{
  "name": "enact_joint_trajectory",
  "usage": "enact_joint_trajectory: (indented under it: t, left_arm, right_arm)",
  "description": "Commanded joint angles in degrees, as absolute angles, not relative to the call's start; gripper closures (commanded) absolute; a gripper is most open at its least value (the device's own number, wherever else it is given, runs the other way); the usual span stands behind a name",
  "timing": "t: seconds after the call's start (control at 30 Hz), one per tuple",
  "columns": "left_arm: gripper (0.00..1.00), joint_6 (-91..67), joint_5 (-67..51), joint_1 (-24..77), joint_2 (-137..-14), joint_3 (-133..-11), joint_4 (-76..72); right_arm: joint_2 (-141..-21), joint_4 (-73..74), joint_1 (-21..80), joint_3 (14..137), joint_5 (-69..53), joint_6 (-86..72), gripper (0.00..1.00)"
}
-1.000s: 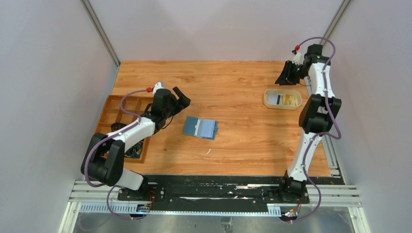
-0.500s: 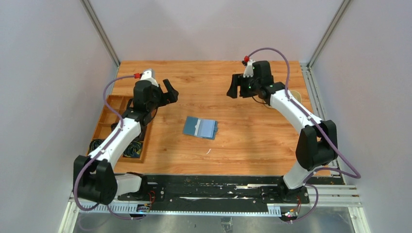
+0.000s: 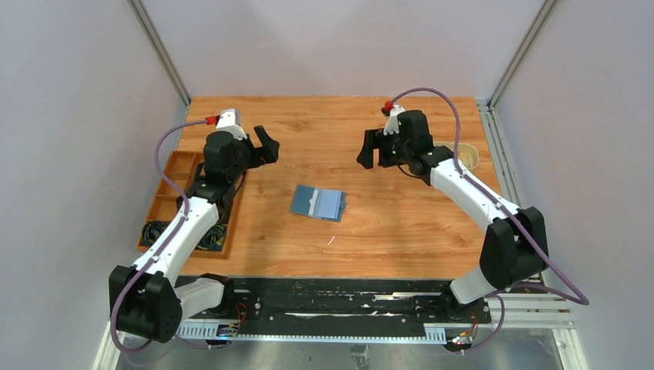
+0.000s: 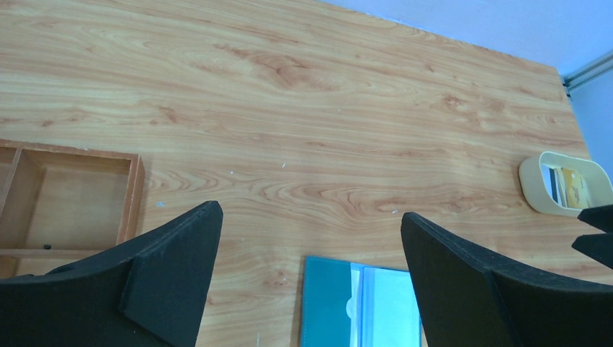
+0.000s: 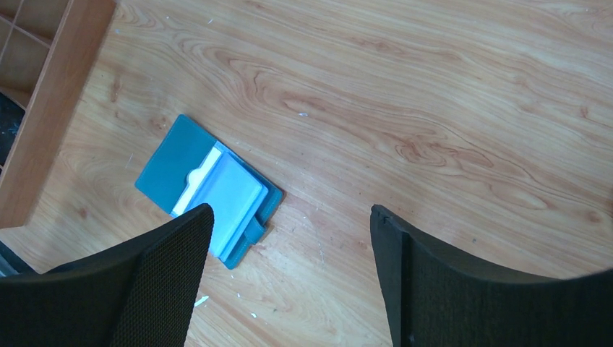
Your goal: Take the credit cards out of the card holder
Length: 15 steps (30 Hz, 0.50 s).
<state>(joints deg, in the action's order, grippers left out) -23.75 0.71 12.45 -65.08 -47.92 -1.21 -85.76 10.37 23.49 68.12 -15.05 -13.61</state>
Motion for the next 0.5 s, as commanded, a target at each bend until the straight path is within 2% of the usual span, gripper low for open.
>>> enact_joint_trajectory:
  t: [0.0,0.47]
  left_arm:
    - [0.00,-22.42,2.00,12.13,-64.67,-47.44,-2.42]
    - [0.00,-22.38,2.53,12.04,-63.59,-46.85,-2.63]
  right_arm:
    - [-83.88,8.40,23.97,65.84,-15.73,-11.14,0.16]
    - [-80.50,4.37,23.99,61.98,-16.90,-11.85,0.15]
